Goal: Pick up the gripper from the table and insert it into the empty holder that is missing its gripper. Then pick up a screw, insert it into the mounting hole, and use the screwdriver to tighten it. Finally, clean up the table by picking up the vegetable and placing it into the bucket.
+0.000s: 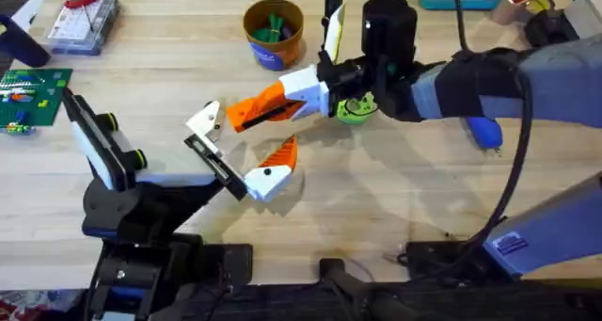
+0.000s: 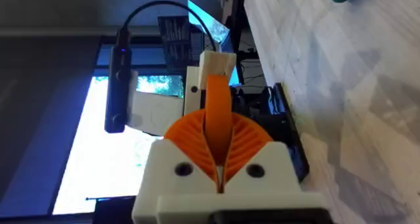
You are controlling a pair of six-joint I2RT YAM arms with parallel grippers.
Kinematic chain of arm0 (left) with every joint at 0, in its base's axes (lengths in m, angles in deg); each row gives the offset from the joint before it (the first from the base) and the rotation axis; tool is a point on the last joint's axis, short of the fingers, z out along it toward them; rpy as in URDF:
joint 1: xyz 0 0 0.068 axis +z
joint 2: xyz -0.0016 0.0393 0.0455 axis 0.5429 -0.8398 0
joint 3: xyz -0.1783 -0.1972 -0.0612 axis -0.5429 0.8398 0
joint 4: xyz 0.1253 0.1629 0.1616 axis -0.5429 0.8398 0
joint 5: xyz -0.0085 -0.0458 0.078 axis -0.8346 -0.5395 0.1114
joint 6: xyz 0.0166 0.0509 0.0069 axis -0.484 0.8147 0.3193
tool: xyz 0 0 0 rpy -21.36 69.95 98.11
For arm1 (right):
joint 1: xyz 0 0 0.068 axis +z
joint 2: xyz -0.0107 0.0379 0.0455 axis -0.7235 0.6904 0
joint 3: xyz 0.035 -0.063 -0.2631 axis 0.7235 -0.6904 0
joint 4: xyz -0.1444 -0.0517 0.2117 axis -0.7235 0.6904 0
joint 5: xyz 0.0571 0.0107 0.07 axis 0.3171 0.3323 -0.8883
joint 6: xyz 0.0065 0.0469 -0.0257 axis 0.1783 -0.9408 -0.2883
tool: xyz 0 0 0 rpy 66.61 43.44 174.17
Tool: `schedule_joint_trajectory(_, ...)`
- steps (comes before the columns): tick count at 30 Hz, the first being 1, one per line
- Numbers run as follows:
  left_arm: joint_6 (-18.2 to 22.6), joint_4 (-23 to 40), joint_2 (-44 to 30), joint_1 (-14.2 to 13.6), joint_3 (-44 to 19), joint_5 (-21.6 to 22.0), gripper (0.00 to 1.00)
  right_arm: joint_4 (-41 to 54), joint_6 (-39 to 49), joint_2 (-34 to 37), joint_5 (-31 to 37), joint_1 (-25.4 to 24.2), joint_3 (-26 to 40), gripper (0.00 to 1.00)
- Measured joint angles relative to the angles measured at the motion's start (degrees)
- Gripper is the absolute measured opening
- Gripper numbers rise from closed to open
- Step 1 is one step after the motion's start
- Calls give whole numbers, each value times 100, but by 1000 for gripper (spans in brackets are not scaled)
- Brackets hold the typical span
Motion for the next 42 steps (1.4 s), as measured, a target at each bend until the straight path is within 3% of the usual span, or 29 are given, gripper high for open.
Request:
schedule_joint_trajectory(17,1,0,0,0,0,0,990,2,31,0,-806,-232,33,17)
schedule_joint_trajectory(28,1,-3,0,0,1,2,990,2,42,0,-846,-761,33,17)
schedule_joint_trajectory(42,1,2,0,0,0,276,990,5,128,0,-867,-799,33,17)
